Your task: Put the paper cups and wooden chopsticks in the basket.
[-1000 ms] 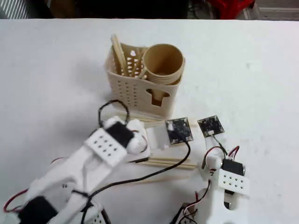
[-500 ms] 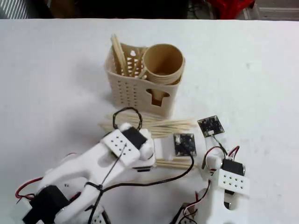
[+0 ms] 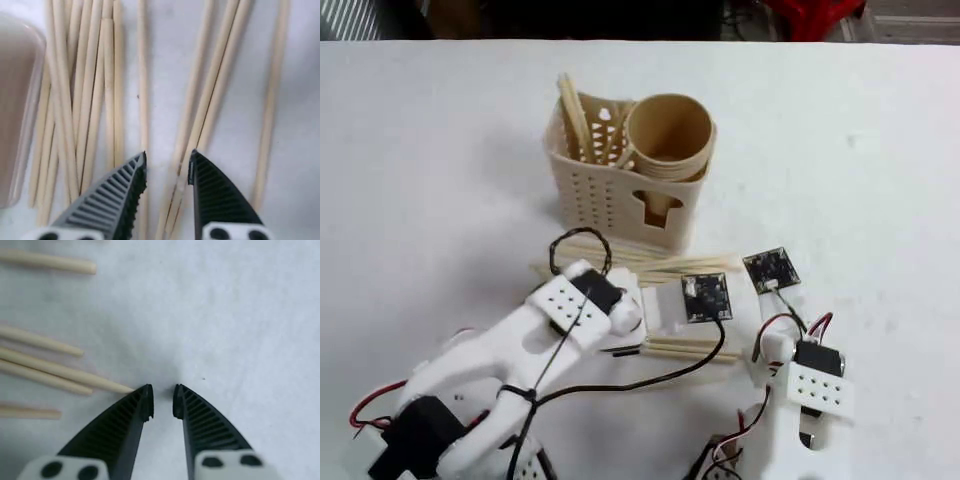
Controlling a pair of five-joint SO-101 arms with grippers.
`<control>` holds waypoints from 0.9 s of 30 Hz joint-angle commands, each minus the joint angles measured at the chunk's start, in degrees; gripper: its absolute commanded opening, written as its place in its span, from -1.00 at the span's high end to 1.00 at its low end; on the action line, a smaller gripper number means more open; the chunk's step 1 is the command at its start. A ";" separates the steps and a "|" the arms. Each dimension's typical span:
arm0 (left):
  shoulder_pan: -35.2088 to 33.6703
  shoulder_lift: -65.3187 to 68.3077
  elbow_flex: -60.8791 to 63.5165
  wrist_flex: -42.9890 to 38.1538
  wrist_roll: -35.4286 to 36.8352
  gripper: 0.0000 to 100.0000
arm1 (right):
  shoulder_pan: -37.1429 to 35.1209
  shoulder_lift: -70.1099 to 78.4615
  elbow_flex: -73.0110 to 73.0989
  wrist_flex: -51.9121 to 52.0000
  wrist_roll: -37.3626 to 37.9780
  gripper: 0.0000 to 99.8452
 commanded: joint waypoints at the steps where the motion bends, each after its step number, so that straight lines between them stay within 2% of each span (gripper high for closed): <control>1: -0.66 1.89 -0.18 -0.53 -0.35 0.69 | 0.04 -0.75 -0.26 -0.84 0.53 0.83; 9: -0.92 13.76 -7.03 1.32 -0.35 0.69 | 0.13 -0.75 -0.26 -0.84 0.53 0.83; 17: -0.92 14.64 -8.26 1.49 -0.18 0.78 | 0.04 -0.75 -0.26 -0.84 0.53 0.83; 20: -3.03 14.55 -9.23 1.67 2.64 0.81 | -0.04 -0.75 -0.26 -0.84 0.53 0.83; 23: -5.32 14.37 -10.46 4.22 2.81 0.91 | -0.04 -0.75 -0.26 -0.84 0.53 0.83; 27: -5.14 14.37 -10.99 7.74 2.81 0.92 | -0.04 -0.75 -0.26 -0.84 0.53 0.83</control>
